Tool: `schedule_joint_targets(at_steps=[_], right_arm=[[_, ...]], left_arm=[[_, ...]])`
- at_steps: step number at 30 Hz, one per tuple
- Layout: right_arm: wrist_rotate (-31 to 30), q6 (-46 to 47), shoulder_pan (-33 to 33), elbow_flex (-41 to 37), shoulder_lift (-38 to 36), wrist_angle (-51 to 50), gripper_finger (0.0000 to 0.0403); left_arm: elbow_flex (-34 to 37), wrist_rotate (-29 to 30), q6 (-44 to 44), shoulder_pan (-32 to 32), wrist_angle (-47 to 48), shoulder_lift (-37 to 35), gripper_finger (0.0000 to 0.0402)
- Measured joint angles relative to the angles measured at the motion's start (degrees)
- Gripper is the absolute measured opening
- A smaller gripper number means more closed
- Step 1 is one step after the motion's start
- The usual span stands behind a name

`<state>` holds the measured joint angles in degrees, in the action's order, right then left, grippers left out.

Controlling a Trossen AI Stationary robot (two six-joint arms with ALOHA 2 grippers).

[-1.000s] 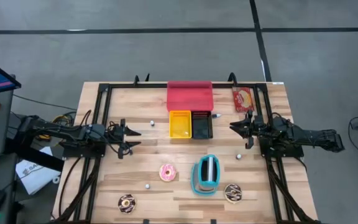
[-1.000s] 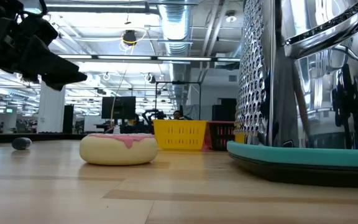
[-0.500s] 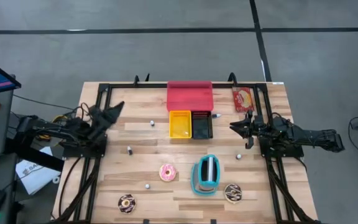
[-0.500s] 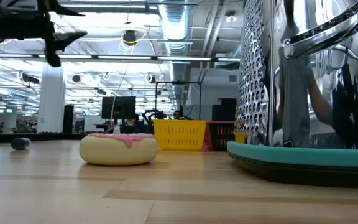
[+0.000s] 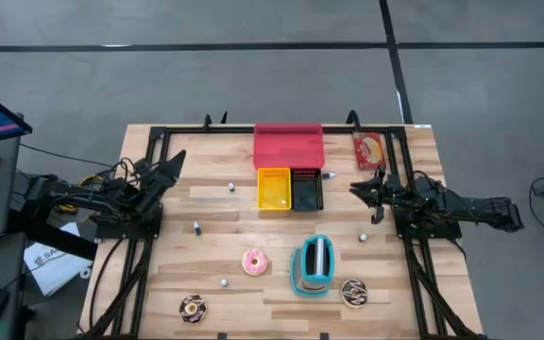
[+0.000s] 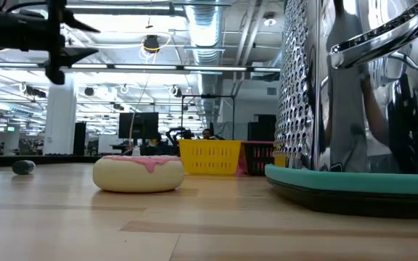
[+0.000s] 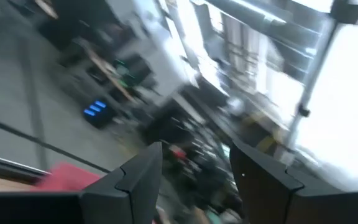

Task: Pick & Place Food Item
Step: Put the black food coloring bottle into the yellow bin

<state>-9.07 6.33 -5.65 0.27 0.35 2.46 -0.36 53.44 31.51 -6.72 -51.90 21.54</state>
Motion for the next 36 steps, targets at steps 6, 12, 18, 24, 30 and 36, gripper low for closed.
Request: schedule_joint_targets(at_steps=[6,12,18,24,30,36], right_arm=[[-4.42,2.51,-2.04,0.02,0.31,9.12,0.0071],[-12.71,29.87,-3.91,0.08,0.39,33.39,0.0071],[-8.80,35.22,-6.53,3.24,0.33,43.97,0.0071],[-3.11,39.73,-7.04,6.64,0.38,41.70,0.0071],[-2.58,38.51,-5.23,14.03,0.45,22.90,0.0071],[-2.61,29.42,-3.18,25.15,4.70,4.73,0.0073]], left_arm=[[0.00,-13.08,0.52,0.02,0.05,0.37,0.0186],[-6.45,-13.40,-7.26,0.04,5.59,4.27,0.0186],[-25.68,-11.84,-16.43,2.18,36.41,14.87,0.0186],[-45.91,-24.82,-12.55,13.60,87.17,29.43,0.0186],[-49.33,-46.59,-20.95,24.54,96.13,36.92,0.0186],[-49.35,-51.59,-35.86,26.10,90.96,42.32,0.0200]])
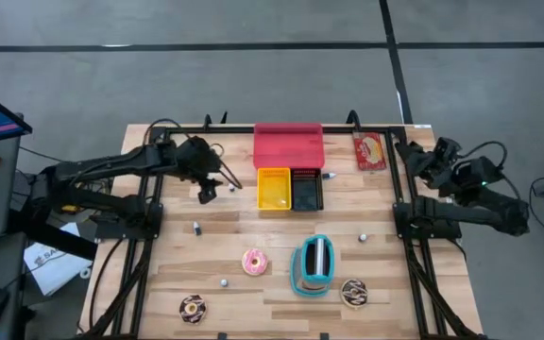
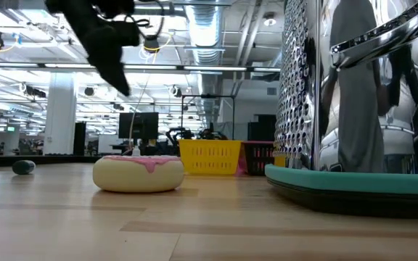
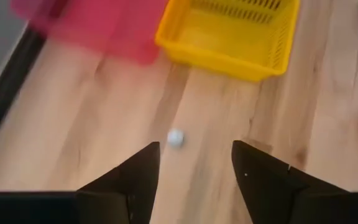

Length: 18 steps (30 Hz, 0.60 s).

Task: Pick & Place Food Item
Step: Put the black food coloring bottle into the yellow bin

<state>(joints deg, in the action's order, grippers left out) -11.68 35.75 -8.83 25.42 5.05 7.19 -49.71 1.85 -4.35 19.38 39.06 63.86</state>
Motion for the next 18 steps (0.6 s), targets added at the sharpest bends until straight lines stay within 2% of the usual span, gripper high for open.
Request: schedule_joint_targets(at_steps=[4,10,18], right_arm=[[-0.16,-6.88,1.17,8.04,5.05,-8.52,0.0085],[-0.32,-9.39,1.63,19.78,12.81,-23.96,0.0122],[-0.41,-12.38,1.59,27.54,18.10,-28.47,0.0158]], left_arm=[[-0.02,-2.34,-5.46,0.00,-6.03,5.37,0.0232],[0.11,-2.32,-7.54,2.05,-6.73,13.60,0.0272],[5.84,-5.06,-7.88,5.01,-16.15,17.68,0.0274]])
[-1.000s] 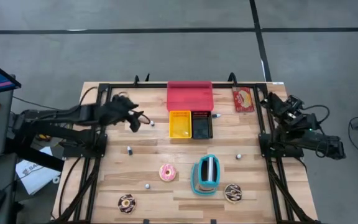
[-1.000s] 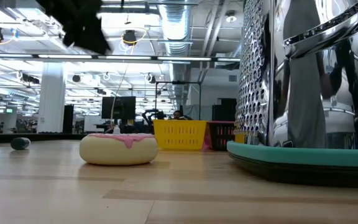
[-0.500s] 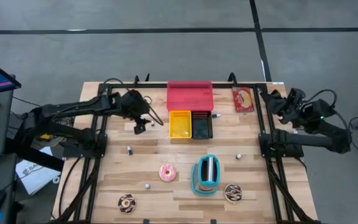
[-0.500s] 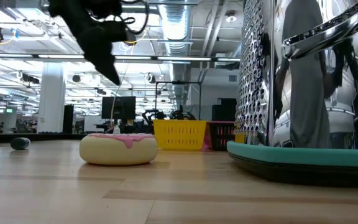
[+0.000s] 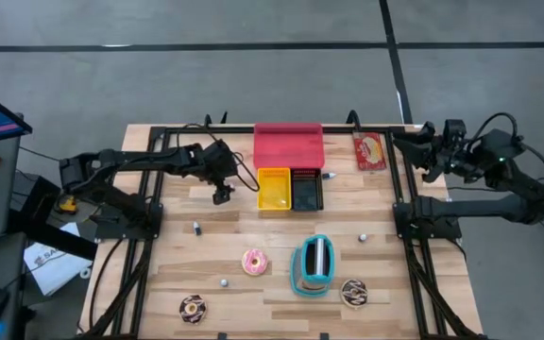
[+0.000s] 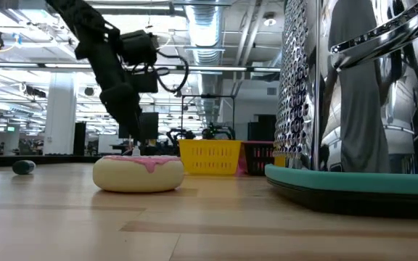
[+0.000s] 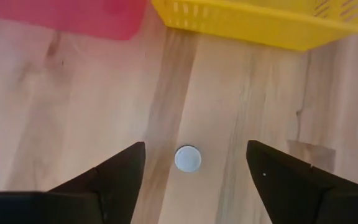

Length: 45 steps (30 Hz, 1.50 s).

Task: Pick & Place Food Item
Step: Put the black food coloring bottle into the yellow bin

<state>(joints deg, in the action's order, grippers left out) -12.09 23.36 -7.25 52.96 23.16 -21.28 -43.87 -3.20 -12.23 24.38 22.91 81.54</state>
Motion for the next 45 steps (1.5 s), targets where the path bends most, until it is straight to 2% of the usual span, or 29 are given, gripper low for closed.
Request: schedule_joint_targets(at_steps=[8,13,20,26,32,39,45], right_arm=[[-0.40,0.01,0.00,0.99,0.37,-0.77,0.0153],[-0.49,0.12,0.00,0.99,0.37,-0.56,0.0148],[-1.37,0.19,0.00,0.99,0.37,-0.46,0.0148],[-1.44,0.65,0.00,0.99,0.37,-0.46,0.0148],[-1.43,0.65,0.00,0.99,0.37,-0.50,0.0147],[-1.43,0.65,0.00,0.99,0.37,-0.53,0.0147],[-1.41,0.67,0.00,0.99,0.37,-0.53,0.0147]], left_arm=[[4.21,-0.04,0.00,-0.09,-6.20,1.77,0.0273],[5.05,0.15,0.04,-0.09,-8.28,2.89,0.0253],[5.11,0.18,0.62,-0.09,-8.86,5.97,0.0186],[5.11,0.18,1.57,-0.09,-10.16,5.96,0.0117],[5.11,0.18,2.49,-0.09,-11.13,5.94,0.0064],[5.11,-0.67,6.55,-0.26,-13.33,5.45,0.0060],[3.70,-1.22,12.47,-1.39,-19.28,-1.46,0.0060]])
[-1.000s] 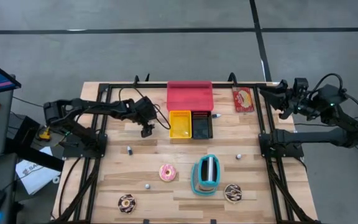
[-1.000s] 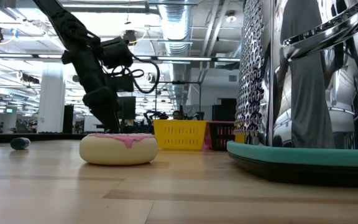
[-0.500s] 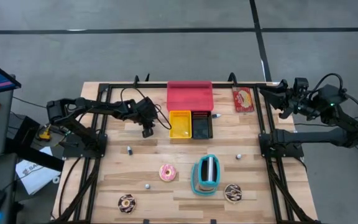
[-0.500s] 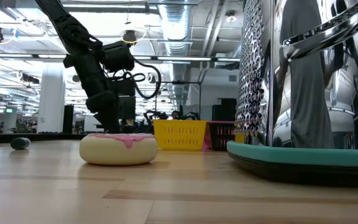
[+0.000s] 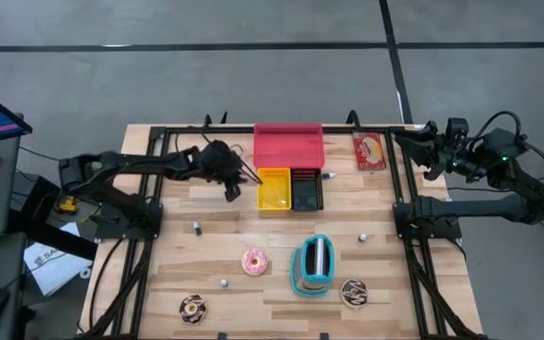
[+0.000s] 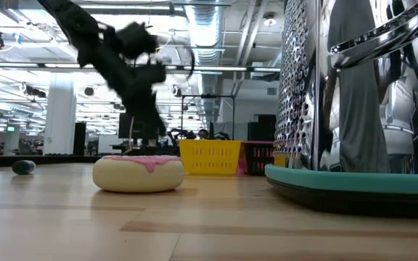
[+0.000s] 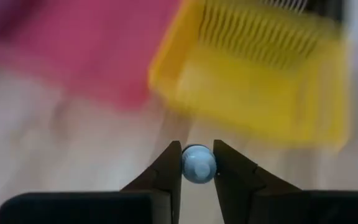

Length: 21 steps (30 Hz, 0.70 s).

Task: Pick & Place Food Item
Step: Put the black food coloring bottle into the yellow bin

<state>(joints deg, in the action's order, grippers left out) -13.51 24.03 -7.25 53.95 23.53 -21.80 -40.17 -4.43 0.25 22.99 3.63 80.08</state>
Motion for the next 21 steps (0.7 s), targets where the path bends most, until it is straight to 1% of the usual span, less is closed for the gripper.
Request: schedule_joint_targets(at_steps=[3,6,10,15,19,21], right_arm=[[0.00,0.00,0.00,0.00,0.00,0.00,0.0147],[-0.05,-0.04,-0.02,0.00,0.00,-0.02,0.0147],[-0.06,-0.48,0.00,0.00,0.00,-0.05,0.0147],[-0.06,-0.48,-0.02,0.00,0.00,-0.04,0.0147],[-0.06,-0.48,0.00,0.00,0.00,-0.04,0.0147],[-0.08,-0.50,0.00,0.00,0.07,-0.02,0.0147]], left_arm=[[-2.26,0.07,1.06,-1.60,-1.97,-2.81,0.0060],[-5.64,0.15,0.18,-4.13,-1.95,-1.79,0.0060],[-10.43,1.63,-0.77,-6.13,-1.50,4.52,0.0060],[-16.36,3.21,-1.61,-6.26,-0.78,13.24,0.0060],[-19.01,4.59,-5.46,-6.26,2.46,17.69,0.0060],[-19.36,4.65,-5.88,-6.26,3.52,18.88,0.0060]])
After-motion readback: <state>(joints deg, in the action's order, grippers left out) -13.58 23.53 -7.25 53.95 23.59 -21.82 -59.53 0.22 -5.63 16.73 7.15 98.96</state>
